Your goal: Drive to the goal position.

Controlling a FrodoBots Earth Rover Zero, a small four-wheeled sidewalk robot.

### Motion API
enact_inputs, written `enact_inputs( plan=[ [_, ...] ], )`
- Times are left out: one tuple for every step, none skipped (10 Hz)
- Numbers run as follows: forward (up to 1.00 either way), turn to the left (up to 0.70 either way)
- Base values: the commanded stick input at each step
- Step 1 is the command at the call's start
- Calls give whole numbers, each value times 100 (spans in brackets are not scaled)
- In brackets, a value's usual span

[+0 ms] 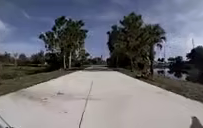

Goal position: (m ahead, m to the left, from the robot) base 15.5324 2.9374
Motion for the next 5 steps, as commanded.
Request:
enact_inputs(
  plan=[
    [84,0],
    [84,0],
    [84,0],
    [84,0],
    [84,0]
  ],
)
